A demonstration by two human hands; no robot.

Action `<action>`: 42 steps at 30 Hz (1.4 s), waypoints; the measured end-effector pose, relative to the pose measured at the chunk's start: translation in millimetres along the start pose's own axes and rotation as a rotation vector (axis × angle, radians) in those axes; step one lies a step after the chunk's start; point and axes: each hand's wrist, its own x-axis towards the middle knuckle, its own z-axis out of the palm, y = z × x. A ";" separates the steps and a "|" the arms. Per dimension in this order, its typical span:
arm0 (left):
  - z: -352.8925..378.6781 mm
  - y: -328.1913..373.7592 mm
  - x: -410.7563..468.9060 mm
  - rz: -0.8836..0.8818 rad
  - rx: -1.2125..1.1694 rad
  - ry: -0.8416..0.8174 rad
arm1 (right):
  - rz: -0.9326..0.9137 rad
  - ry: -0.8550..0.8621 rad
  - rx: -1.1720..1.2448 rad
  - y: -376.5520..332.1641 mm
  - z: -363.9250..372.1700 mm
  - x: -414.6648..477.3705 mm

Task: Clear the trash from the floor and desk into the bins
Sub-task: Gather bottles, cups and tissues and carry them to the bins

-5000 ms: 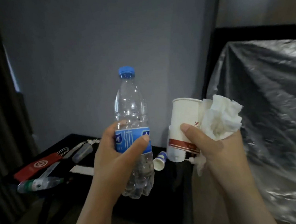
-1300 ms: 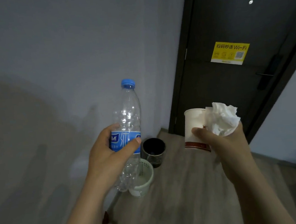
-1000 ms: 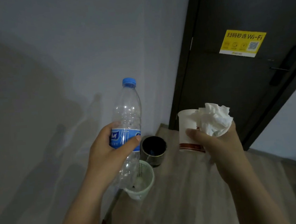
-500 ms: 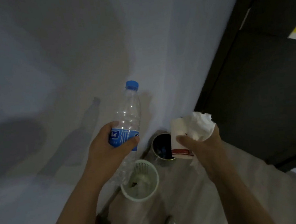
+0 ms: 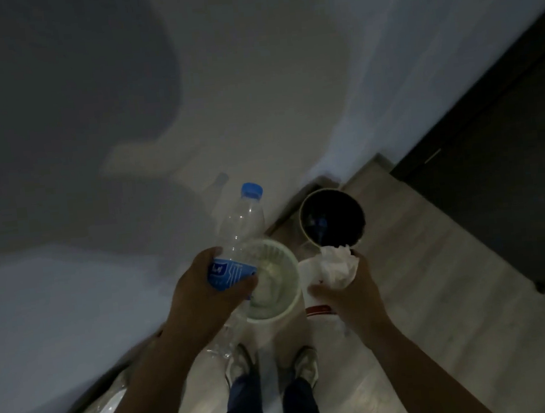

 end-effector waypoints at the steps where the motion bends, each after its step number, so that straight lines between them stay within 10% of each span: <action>1: 8.2 -14.5 12.7 -0.027 0.017 -0.025 | 0.027 0.006 0.001 13.8 9.2 14.0; 19: 123.9 -213.1 142.2 -0.162 0.233 -0.215 | 0.295 -0.099 -0.162 210.1 153.1 206.3; 42: 136.5 -227.1 171.4 -0.172 0.282 -0.197 | 0.015 -0.275 -0.750 196.9 159.6 234.1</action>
